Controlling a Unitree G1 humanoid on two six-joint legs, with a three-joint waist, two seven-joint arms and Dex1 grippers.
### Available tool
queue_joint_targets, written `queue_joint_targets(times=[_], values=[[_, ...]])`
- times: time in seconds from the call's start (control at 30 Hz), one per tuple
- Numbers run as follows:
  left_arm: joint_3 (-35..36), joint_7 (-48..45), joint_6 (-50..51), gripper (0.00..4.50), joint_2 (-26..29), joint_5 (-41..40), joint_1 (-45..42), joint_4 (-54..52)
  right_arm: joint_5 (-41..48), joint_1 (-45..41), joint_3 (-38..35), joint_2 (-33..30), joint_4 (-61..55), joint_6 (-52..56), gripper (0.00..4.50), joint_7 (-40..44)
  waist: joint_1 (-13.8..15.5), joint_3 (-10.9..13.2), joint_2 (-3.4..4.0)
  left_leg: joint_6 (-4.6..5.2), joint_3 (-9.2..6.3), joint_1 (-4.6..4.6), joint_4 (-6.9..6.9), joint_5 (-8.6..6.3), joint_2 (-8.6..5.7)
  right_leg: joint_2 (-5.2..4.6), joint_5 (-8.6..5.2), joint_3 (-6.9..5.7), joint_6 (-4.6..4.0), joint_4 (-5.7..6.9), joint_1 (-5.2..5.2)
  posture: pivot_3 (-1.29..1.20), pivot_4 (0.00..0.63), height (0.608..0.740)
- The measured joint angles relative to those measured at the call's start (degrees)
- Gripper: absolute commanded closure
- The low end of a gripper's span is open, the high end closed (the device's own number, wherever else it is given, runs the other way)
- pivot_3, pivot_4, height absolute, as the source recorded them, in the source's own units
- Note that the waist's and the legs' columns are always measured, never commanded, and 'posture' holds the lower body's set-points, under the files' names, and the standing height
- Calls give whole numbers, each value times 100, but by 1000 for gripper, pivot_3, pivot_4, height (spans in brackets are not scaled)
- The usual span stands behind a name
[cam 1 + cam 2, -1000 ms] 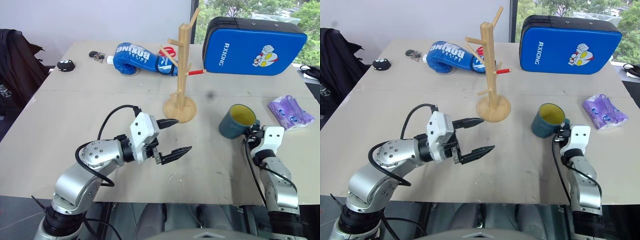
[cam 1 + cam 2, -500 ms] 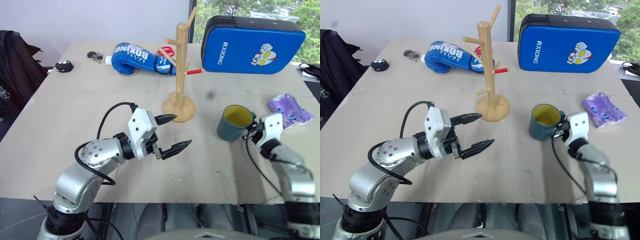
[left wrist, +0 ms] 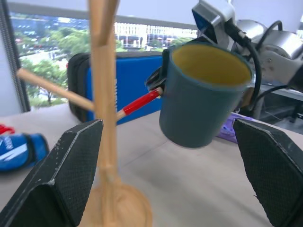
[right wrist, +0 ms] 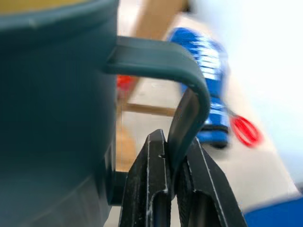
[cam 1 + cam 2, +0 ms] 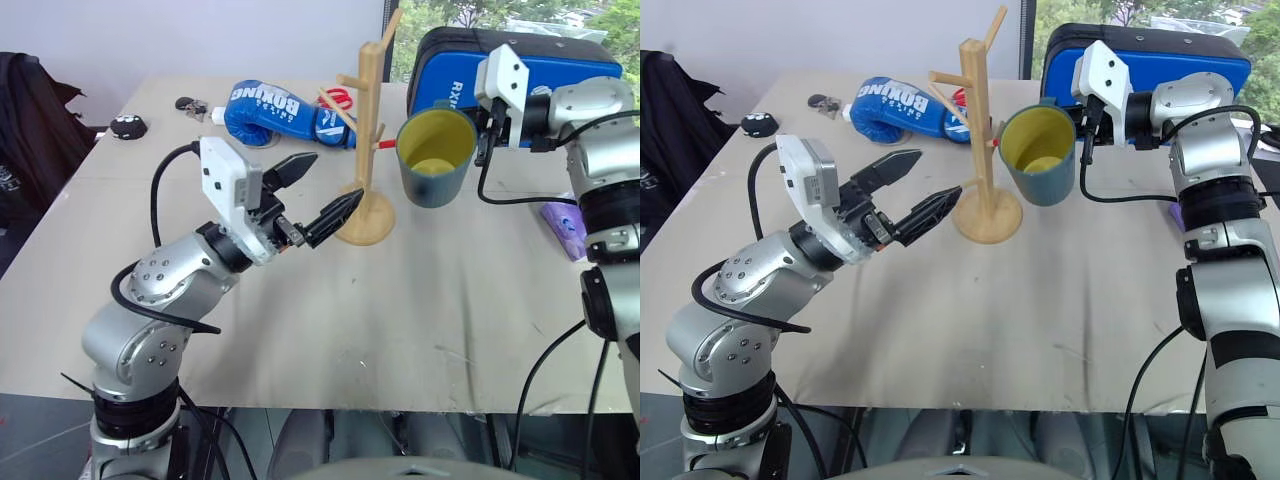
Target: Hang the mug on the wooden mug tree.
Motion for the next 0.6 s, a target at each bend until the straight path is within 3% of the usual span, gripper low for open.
queue_joint_targets(times=[0.23,0.6], values=[[75,662,120,0,27,-249,401,-455,-610,-763,178,352,1488,-1022,4420,403,-21,1,2,-10,-2,-30,9,6,-7,2,1,-5,0,0,-33,0,150,737],[44,955,72,0,71,-299,577,-549,-1034,-1108,179,697,1636,-894,4420,251,-16,2,3,-18,1,-29,6,10,-9,3,1,-2,-1,6,-37,0,150,737]])
